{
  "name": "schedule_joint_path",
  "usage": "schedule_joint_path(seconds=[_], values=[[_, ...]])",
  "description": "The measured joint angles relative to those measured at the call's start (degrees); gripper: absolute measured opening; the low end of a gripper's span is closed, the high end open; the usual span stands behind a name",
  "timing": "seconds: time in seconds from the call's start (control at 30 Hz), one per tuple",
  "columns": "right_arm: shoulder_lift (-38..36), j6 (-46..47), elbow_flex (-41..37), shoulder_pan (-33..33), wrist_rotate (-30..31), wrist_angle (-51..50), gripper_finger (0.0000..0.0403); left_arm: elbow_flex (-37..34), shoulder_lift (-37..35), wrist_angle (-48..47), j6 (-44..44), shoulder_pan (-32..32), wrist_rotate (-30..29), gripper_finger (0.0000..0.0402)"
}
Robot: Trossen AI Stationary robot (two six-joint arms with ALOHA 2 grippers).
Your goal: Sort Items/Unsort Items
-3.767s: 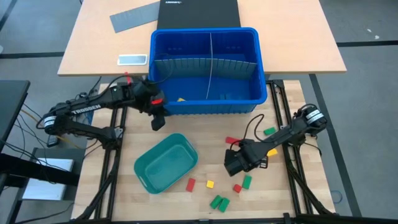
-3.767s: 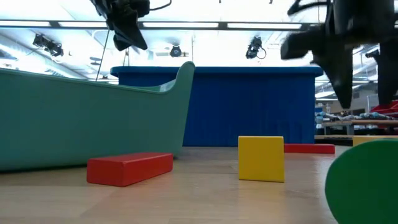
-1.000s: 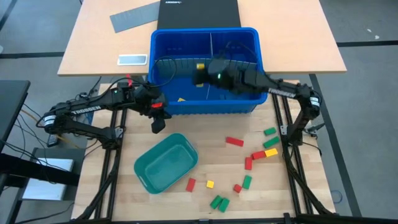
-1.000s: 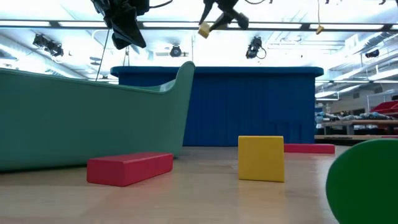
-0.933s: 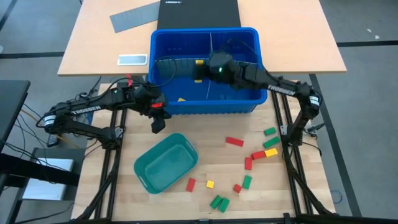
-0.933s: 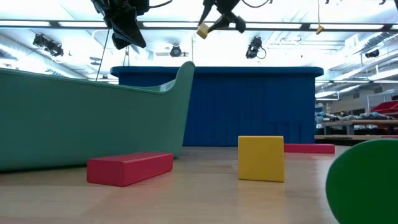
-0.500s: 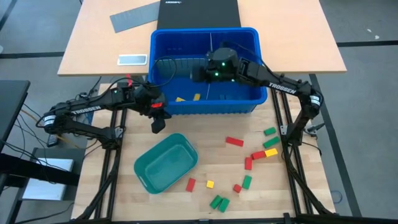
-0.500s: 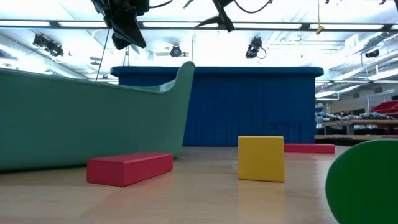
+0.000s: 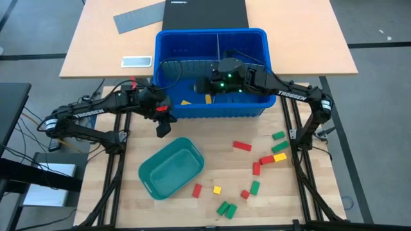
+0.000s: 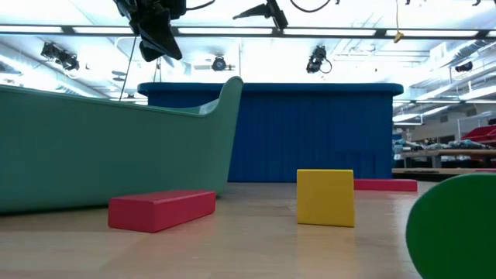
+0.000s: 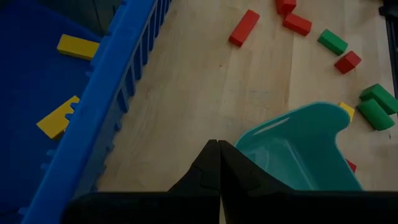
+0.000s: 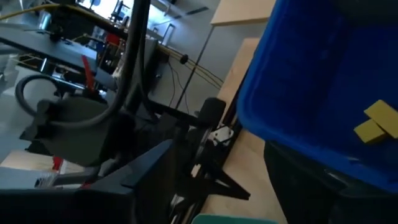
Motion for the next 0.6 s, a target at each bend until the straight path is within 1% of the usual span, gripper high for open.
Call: schedule_joint_path(seconds=[0.07, 0.17, 0.4, 0.43, 0.5, 0.6], values=[[0.0, 0.0, 0.0, 0.5, 0.5, 0.0, 0.0226, 0.0, 0.0, 0.0, 0.0, 0.0, 0.0, 0.0000], [0.0, -0.2, 0.0, 1.1, 1.0, 0.0, 0.0180, 0.0, 0.0, 0.0, 0.0, 0.0, 0.0, 0.0000], [0.0, -2.4, 0.0, 2.2, 3.1, 0.0, 0.0028, 0.0, 0.0, 0.0, 0.1, 0.0, 0.0, 0.0000], [0.0, -2.8, 0.0, 2.4, 3.2, 0.0, 0.0014, 0.0, 0.0, 0.0, 0.1, 0.0, 0.0, 0.0000], [0.0, -3.2, 0.0, 3.1, 3.2, -0.7, 0.0009, 0.0, 0.0, 0.0, 0.1, 0.0, 0.0, 0.0000], [0.0, -3.0, 0.0, 4.8, 4.3, -7.1, 0.0008, 0.0, 0.0, 0.0, 0.2, 0.0, 0.0, 0.0000]])
